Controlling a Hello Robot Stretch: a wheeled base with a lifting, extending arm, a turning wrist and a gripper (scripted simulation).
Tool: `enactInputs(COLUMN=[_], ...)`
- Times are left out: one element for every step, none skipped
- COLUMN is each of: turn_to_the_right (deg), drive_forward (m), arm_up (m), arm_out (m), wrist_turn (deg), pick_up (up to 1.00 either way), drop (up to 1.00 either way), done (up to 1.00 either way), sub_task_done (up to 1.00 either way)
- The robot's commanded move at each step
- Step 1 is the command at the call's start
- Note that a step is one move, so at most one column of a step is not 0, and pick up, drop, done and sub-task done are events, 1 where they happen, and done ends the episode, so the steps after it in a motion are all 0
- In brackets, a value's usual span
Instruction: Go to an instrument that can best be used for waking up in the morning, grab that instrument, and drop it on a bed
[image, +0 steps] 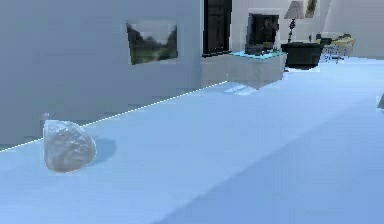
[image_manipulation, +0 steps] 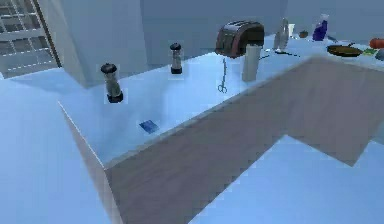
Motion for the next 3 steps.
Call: enactInputs(turn_to_the_right=[0.0,42.0,0.0], drive_forward=[0.5,0.0,1.0], arm_up=[0.0,0.0,0.0], arm_out=[0.0,0.0,0.0], wrist_turn=[0.0,0.0,0.0], pick_up=[0.0,0.0,0.0], drop=[0.0,0.0,0.0], done=[0.0,0.0,0.0], sub_task_done=[0.0,0.0,0.0])
